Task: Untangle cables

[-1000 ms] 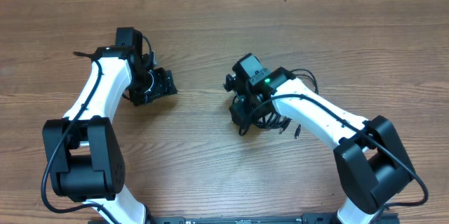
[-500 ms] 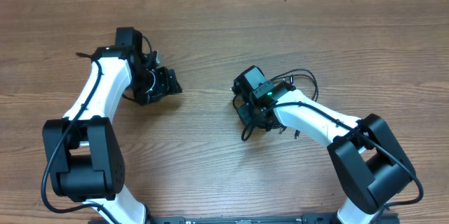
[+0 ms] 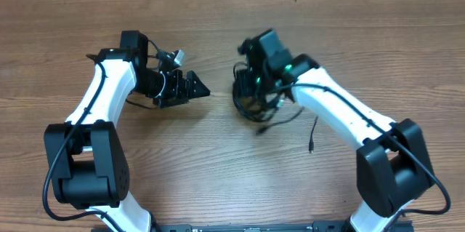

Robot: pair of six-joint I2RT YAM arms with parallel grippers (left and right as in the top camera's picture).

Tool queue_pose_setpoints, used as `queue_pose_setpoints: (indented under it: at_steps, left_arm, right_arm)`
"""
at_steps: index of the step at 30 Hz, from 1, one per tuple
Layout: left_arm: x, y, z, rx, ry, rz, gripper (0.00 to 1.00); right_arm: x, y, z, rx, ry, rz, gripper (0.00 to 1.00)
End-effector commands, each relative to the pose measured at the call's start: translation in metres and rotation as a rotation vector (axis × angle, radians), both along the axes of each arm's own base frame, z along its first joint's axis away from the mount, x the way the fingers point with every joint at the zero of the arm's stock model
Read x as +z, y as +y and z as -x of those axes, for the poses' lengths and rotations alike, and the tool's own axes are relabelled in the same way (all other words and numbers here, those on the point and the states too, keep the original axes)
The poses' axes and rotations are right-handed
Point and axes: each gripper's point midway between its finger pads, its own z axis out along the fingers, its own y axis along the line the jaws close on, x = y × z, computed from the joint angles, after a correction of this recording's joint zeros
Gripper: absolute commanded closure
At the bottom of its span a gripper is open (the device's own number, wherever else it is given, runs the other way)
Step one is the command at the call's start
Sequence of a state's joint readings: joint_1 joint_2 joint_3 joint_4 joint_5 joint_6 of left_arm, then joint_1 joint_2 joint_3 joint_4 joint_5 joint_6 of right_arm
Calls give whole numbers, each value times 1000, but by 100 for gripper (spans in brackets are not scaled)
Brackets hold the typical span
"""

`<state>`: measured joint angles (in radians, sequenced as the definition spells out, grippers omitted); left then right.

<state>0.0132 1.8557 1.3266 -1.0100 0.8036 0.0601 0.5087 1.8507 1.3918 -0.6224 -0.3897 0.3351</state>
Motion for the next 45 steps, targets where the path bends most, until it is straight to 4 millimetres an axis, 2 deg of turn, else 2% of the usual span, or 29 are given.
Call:
queue_pose_setpoints:
  at_steps: [1,7,10,14,18,23,27,31,35,37,39,41,44,45]
  left_arm:
    - [11,-11,-1,-58,-56,86,11]
    - [23,-20,-3,-60,-72,170,15]
    - [24,-21,-8,-27,-58,181,18]
    - [26,-23,-15,14,-43,187,31]
    - [32,-38,-15,-24,-67,230,34]
    - [56,-57,-17,-82,-144,372,38]
    - [66,-58,-24,-71,-159,432,38]
    - [60,-52,-33,-10,-127,383,37]
    - [57,-50,-40,37,-94,365,23]
    - [59,-51,-42,53,-81,375,14]
    - [61,-51,-47,85,-59,383,10]
    - [64,-51,-51,109,-43,393,11]
    - [66,-51,-55,132,-26,401,22]
    - [64,-50,-56,140,-23,393,23]
  right_arm:
    - [32,15,7,-36,175,-244,96]
    - [55,16,7,-24,271,-409,96]
    - [56,15,7,-29,282,-416,96]
    - [63,19,12,-10,320,-459,96]
    - [75,25,11,-6,343,-516,96]
    - [86,30,14,36,356,-568,96]
    - [87,30,17,66,340,-572,96]
    - [106,34,29,202,322,-663,96]
    - [125,37,40,323,305,-745,96]
    - [128,37,42,338,307,-756,96]
    - [129,36,43,345,310,-761,96]
    - [130,36,44,358,302,-766,96]
    - [130,36,44,383,265,-768,96]
    - [130,36,44,392,250,-768,96]
